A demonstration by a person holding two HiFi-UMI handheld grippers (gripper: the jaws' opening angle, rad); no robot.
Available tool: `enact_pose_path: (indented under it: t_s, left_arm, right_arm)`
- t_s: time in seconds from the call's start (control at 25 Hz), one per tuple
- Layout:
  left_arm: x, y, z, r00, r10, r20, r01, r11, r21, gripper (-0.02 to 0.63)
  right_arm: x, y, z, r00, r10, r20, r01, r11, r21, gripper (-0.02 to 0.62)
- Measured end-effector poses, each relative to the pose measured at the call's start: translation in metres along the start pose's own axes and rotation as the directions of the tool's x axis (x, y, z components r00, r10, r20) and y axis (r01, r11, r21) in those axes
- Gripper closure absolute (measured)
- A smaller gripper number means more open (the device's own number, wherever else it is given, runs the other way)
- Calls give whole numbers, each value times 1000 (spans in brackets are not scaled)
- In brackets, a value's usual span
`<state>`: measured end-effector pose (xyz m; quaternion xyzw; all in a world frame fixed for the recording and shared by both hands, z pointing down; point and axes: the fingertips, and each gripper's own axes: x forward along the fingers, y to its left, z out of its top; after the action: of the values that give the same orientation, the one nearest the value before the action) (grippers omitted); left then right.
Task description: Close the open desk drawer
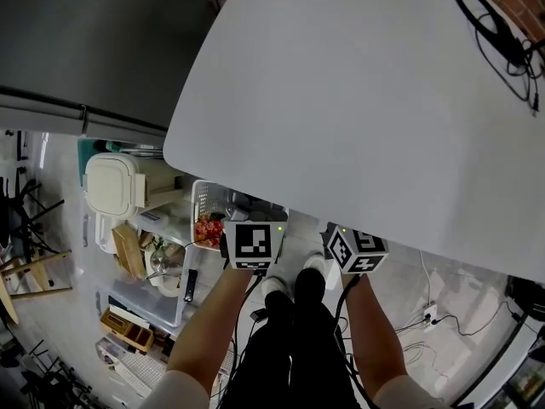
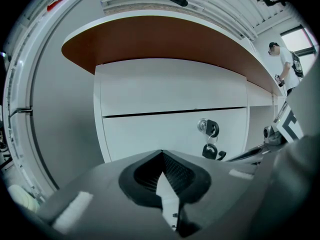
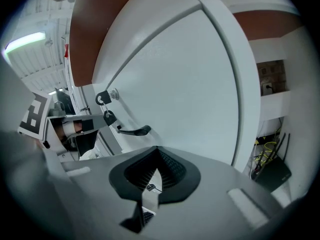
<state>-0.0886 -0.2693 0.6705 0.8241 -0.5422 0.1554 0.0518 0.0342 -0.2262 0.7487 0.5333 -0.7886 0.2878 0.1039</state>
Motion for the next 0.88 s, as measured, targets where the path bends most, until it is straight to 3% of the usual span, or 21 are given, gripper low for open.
enact_pose_path:
  t_s: [0.88]
  left_arm:
    - [-67,-18,-3,999,32,-25,-33,999,-27,605]
  right_arm:
    - [-64,24,3,998,-11,59,10,1000,9,571]
